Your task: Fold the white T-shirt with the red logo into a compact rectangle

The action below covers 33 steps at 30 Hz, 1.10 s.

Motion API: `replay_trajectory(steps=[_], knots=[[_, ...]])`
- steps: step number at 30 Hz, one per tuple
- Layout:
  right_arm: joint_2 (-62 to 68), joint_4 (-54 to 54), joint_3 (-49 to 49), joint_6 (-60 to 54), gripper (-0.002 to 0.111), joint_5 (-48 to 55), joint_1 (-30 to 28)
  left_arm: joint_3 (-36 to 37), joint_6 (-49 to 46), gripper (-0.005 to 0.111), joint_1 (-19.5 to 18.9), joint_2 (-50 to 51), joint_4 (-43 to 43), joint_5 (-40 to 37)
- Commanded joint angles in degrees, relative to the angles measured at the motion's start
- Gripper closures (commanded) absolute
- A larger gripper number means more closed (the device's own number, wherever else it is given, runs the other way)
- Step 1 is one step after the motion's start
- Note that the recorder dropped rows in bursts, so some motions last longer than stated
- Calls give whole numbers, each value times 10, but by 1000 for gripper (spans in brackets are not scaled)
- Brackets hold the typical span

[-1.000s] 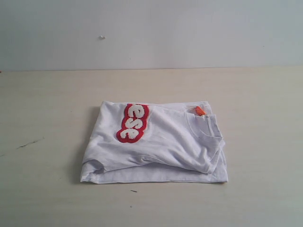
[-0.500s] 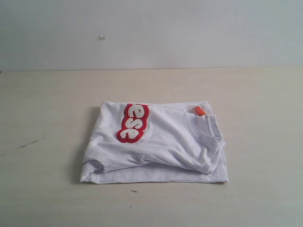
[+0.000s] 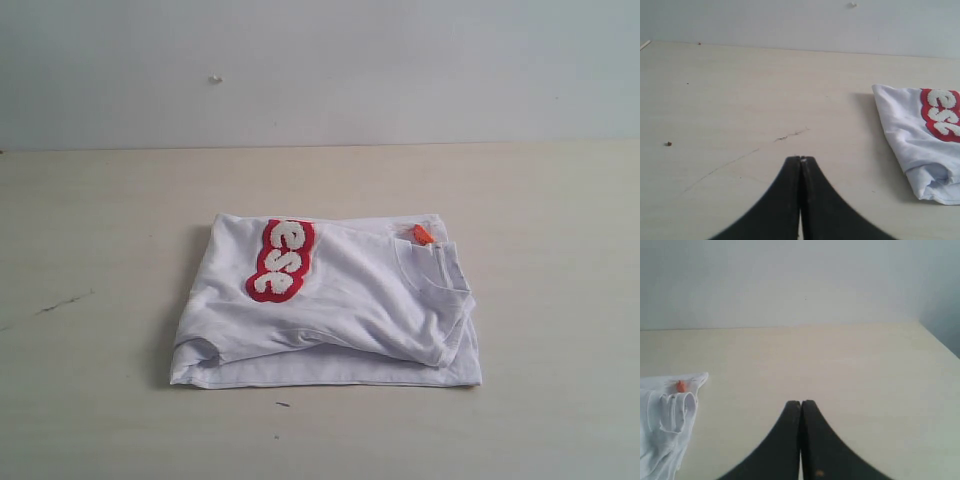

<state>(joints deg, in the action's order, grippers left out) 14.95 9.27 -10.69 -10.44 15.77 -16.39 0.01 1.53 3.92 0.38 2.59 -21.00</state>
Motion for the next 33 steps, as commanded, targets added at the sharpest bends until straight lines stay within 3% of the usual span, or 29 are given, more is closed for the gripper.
replay_trajectory(steps=[1,14,33], knots=[[-54,-3,34,0,108,-23,-4,0,2,107,0,-4,-1,7],[-111,-2,105,24,108,-22,-4,0,2,107,0,-4,-1,7],[-150,-21,107,66,108,4,-4,0,2,107,0,-4,-1,7]])
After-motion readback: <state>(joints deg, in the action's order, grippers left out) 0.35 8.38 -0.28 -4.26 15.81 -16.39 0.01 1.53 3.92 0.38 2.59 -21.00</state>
